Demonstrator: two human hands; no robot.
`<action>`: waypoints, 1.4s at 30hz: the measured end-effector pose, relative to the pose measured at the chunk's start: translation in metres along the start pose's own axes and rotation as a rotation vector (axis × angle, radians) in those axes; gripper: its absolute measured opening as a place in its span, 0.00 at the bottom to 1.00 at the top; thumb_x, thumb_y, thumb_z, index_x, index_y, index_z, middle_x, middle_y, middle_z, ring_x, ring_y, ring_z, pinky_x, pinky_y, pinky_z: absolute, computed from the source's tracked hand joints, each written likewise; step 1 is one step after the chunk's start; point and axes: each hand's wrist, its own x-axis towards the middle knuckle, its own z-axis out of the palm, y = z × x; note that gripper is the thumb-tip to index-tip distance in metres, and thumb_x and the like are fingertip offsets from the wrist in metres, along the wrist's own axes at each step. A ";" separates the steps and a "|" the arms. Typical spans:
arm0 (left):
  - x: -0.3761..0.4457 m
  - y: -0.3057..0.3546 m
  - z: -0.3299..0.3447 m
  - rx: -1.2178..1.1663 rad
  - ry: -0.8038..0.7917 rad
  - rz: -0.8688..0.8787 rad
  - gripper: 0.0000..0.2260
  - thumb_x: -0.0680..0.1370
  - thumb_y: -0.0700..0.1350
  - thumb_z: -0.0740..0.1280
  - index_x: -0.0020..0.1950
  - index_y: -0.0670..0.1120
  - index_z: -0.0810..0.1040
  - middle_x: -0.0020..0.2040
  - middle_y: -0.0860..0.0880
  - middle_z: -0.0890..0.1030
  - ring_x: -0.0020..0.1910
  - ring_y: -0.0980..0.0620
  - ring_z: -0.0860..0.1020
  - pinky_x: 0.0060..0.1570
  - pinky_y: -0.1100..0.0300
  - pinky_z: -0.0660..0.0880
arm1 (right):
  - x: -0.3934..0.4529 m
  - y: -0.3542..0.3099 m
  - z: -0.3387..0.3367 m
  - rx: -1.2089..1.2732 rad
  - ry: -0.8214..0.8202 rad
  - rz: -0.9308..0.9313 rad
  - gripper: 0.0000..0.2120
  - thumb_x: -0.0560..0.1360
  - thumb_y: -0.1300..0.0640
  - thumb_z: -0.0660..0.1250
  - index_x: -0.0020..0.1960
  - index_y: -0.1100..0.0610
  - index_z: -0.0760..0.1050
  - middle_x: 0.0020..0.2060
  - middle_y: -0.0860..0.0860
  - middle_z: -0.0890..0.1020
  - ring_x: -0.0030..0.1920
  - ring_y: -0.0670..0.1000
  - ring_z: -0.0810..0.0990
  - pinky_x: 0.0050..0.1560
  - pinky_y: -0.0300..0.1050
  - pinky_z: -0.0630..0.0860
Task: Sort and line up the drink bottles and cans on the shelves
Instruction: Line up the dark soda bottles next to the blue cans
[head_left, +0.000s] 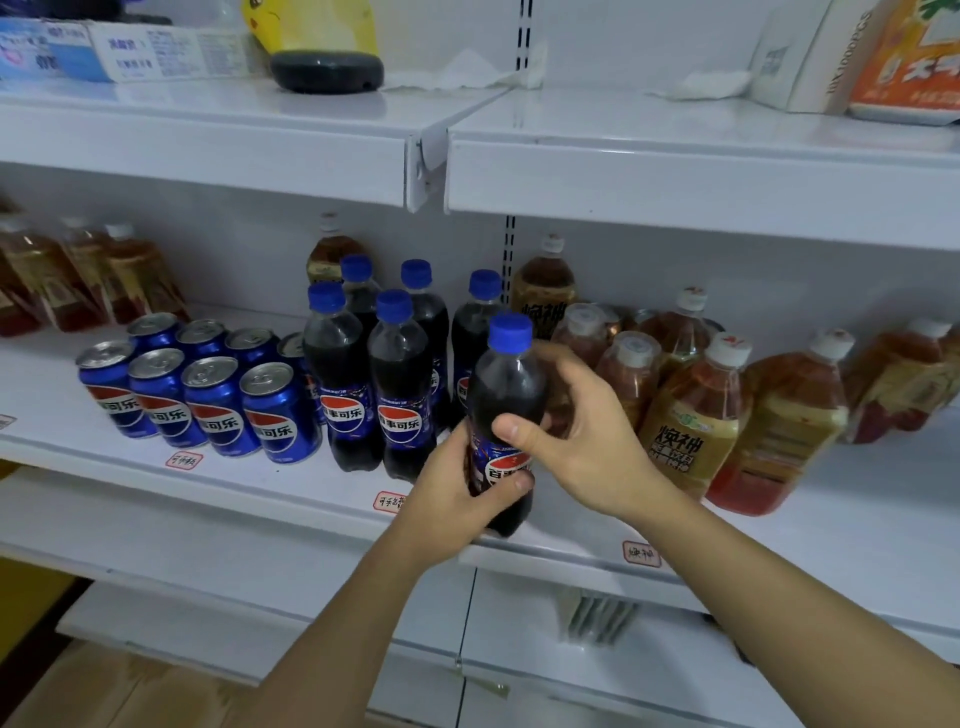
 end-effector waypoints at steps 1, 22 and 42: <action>-0.004 -0.006 0.001 0.014 0.049 0.001 0.22 0.76 0.42 0.76 0.68 0.50 0.74 0.60 0.54 0.84 0.62 0.54 0.81 0.64 0.56 0.77 | -0.001 0.002 0.005 -0.035 0.013 0.003 0.28 0.72 0.53 0.77 0.69 0.54 0.72 0.59 0.45 0.81 0.60 0.45 0.81 0.58 0.38 0.78; -0.035 -0.037 -0.095 0.433 0.614 0.207 0.24 0.74 0.38 0.68 0.70 0.42 0.69 0.69 0.47 0.70 0.69 0.60 0.68 0.67 0.72 0.64 | 0.000 0.037 0.059 -0.145 0.201 0.285 0.37 0.68 0.54 0.82 0.67 0.38 0.64 0.57 0.31 0.76 0.56 0.36 0.78 0.56 0.38 0.77; -0.002 -0.085 -0.099 0.413 0.506 -0.017 0.44 0.75 0.37 0.72 0.83 0.48 0.49 0.79 0.45 0.64 0.77 0.45 0.66 0.68 0.54 0.68 | -0.041 0.083 0.101 -0.315 0.237 0.413 0.36 0.67 0.46 0.82 0.72 0.47 0.71 0.53 0.39 0.83 0.52 0.39 0.81 0.52 0.35 0.77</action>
